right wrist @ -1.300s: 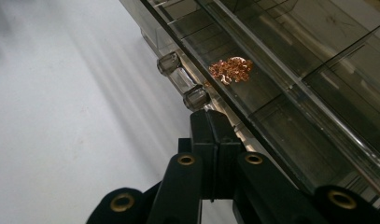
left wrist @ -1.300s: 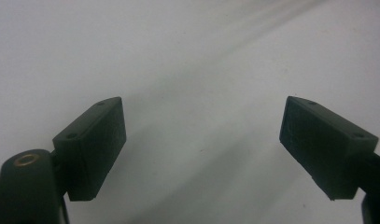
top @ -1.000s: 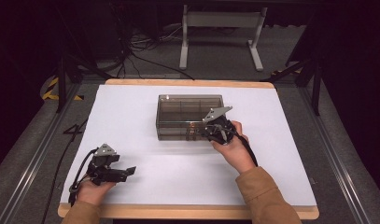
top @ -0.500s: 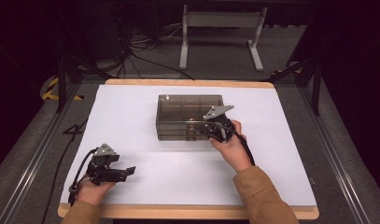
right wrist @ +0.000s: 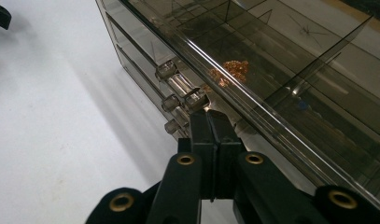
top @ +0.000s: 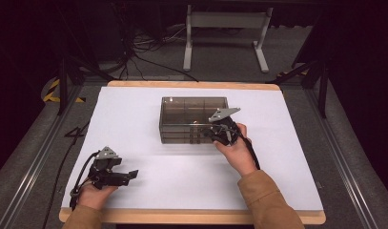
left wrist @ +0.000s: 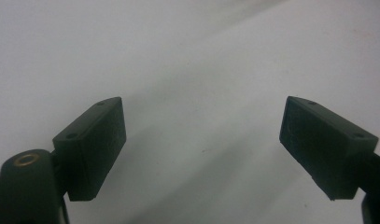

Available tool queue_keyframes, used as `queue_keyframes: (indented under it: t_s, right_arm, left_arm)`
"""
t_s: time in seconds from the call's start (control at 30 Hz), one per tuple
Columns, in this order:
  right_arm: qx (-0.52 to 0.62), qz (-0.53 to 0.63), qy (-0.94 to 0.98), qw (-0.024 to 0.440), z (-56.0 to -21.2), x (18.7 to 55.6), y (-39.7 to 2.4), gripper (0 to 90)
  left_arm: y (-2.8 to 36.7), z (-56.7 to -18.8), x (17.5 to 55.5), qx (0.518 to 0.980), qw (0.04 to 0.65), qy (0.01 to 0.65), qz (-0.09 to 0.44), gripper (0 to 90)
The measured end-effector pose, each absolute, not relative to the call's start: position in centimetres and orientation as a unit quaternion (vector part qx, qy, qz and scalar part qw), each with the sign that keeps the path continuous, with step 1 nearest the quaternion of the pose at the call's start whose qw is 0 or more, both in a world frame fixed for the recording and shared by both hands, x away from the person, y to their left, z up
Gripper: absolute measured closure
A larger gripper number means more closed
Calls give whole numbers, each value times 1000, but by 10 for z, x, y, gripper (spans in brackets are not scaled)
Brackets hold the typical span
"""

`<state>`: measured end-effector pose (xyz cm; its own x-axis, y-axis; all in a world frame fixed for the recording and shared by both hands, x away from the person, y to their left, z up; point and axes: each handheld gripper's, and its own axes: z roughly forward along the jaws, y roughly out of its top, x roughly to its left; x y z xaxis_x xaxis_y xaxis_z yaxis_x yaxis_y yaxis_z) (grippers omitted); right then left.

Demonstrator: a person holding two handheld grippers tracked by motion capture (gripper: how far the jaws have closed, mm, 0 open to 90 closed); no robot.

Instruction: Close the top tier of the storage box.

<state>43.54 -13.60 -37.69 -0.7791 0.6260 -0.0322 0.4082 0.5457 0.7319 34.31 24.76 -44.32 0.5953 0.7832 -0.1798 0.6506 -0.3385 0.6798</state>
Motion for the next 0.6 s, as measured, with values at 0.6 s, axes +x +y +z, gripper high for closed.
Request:
queue_keyframes:
  t_s: [0.6]
  right_arm:
    - [240, 386, 882, 125, -352, 407, -156, 771]
  left_arm:
    - [256, -442, 335, 808, 372, 447, 95, 151]
